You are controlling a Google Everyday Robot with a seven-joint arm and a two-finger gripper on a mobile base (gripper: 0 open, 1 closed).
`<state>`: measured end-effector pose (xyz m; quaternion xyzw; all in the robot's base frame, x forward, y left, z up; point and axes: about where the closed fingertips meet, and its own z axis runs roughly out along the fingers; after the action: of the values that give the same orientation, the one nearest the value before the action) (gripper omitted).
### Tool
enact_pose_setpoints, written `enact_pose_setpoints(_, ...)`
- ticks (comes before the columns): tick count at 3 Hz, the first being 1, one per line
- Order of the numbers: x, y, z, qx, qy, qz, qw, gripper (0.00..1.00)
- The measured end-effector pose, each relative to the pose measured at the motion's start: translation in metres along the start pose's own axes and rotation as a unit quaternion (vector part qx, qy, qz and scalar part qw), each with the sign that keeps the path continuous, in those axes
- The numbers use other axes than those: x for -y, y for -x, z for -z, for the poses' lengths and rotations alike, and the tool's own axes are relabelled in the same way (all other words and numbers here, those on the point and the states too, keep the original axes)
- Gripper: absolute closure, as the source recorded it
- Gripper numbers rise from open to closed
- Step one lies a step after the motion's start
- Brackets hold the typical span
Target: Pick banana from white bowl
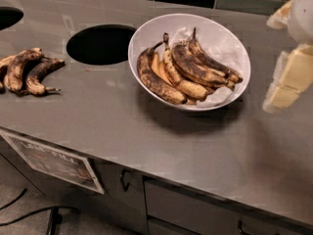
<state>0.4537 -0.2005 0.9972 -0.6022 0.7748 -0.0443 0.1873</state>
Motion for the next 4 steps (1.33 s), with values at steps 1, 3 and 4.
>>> enact_pose_setpoints(1,0.018,0.036,0.003,0.036,-0.005,0.018,0.9992,0.00)
enact_pose_setpoints(3,0.026,0.065,0.003,0.062,0.010,0.052,0.9966,0.00)
enact_pose_setpoints(4,0.028,0.069,0.004,0.063,0.009,0.039,0.9972,0.00)
